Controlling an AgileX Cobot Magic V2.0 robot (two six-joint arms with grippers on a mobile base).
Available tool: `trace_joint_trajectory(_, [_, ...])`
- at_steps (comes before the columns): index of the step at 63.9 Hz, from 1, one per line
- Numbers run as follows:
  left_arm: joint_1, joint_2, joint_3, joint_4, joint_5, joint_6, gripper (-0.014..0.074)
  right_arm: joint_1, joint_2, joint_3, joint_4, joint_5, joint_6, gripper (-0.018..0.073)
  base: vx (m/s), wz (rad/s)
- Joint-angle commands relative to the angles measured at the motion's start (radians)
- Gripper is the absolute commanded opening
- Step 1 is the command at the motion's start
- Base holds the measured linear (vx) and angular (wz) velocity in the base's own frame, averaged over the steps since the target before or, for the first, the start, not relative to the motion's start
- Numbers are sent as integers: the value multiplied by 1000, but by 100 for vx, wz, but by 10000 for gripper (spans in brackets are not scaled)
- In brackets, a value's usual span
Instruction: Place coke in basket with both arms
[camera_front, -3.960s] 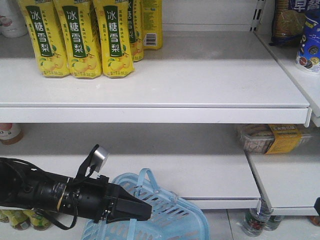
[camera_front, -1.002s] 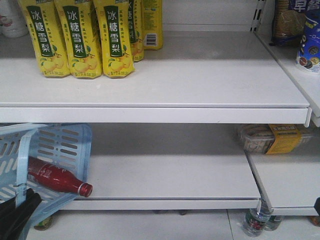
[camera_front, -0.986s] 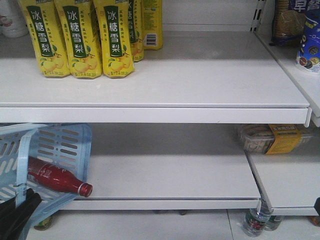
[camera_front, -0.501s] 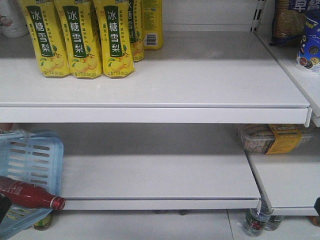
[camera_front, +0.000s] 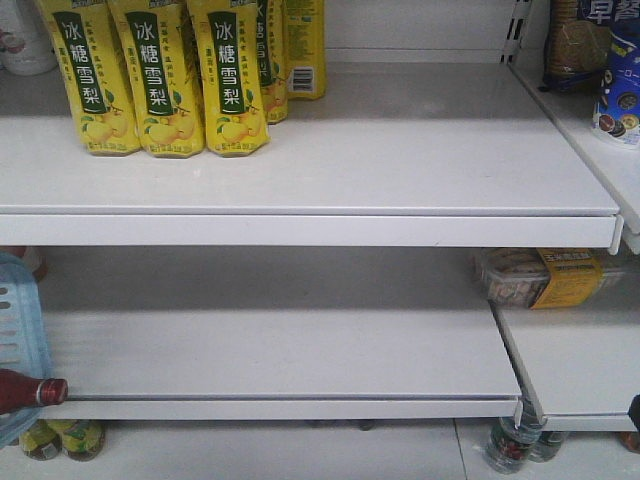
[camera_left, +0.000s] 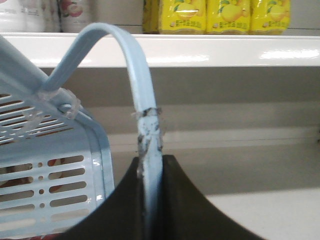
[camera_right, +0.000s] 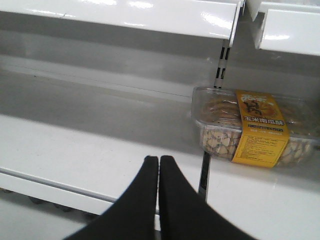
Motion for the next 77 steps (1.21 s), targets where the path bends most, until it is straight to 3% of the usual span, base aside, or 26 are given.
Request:
trace_joint_trajectory(1, [24, -32, 0, 26, -134, 25, -6, -3, 11, -28, -7, -73, -2, -10, 0, 0])
trace_joint_trajectory(24, [38, -31, 0, 21, -74, 27, -6, -3, 11, -28, -7, -73, -2, -10, 0, 0])
trace_joint_trajectory(42, [62, -32, 0, -72, -50, 93, -6, -3, 11, -28, -7, -73, -2, -10, 0, 0])
trace_joint_trajectory(77, [77, -32, 0, -71, -77, 96, -6, -3, 11, -28, -7, -73, -2, -10, 0, 0])
